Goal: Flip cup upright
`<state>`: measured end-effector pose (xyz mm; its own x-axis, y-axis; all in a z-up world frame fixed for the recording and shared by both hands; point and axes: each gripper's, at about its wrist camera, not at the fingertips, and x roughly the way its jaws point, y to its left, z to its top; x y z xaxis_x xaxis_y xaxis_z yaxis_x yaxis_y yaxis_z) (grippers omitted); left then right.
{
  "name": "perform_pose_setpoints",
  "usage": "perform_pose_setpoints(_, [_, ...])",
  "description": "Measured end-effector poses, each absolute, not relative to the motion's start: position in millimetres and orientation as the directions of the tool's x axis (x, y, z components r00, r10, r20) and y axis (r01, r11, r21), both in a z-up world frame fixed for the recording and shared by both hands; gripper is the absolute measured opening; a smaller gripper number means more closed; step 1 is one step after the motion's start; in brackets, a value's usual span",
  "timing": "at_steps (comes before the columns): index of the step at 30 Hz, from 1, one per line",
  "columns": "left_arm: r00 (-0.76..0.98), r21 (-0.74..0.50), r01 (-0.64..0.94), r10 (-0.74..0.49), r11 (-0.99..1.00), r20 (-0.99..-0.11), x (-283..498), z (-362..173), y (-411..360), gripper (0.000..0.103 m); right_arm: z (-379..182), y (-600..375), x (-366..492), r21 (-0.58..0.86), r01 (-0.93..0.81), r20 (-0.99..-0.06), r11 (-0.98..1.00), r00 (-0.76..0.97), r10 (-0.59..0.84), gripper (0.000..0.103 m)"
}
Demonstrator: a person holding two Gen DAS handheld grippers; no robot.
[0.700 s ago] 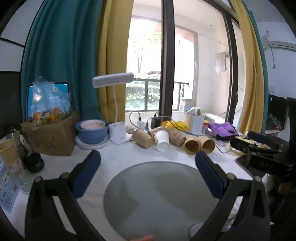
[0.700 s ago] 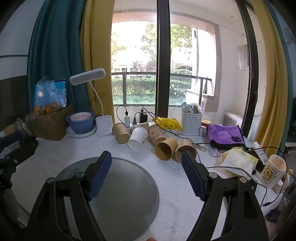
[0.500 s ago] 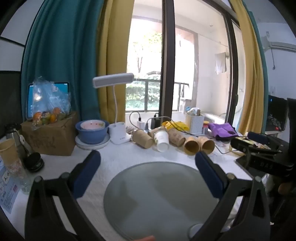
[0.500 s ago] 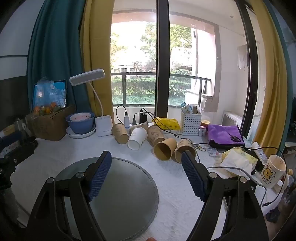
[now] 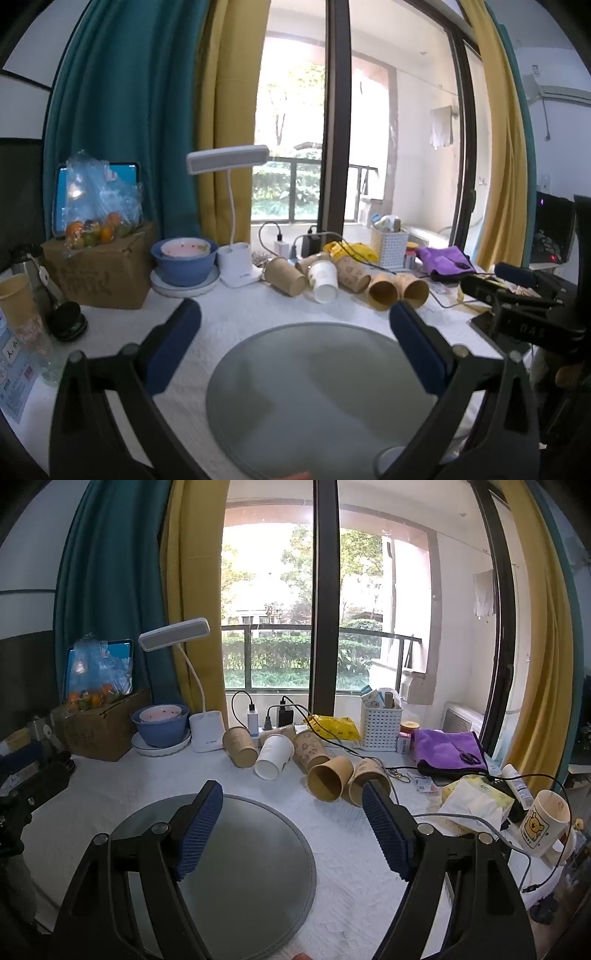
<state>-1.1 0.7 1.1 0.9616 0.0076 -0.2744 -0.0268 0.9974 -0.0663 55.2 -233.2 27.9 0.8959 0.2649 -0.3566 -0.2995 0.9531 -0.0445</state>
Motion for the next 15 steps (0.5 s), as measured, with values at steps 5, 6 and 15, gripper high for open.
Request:
perform_pose_setpoints(5, [0.961, -0.068, -0.024, 0.004, 0.997, -0.276, -1.2, 2.8, 1.5, 0.103, 28.8, -232.3, 56.4, -0.044, -0.300, -0.361, 0.953, 0.894, 0.265, 0.081])
perform_pose_setpoints(6, [0.961, -0.068, -0.024, 0.004, 0.997, -0.276, -1.2, 2.8, 1.3, 0.103, 29.1, -232.7, 56.2, -0.044, -0.299, -0.361, 0.953, 0.895, 0.264, 0.081])
perform_pose_setpoints(15, [0.961, -0.070, -0.025, 0.004, 0.997, -0.277, -0.7, -1.1, 0.2, 0.103, 29.5, -232.0, 56.6, -0.045, -0.299, -0.361, 0.953, 0.894, 0.264, 0.080])
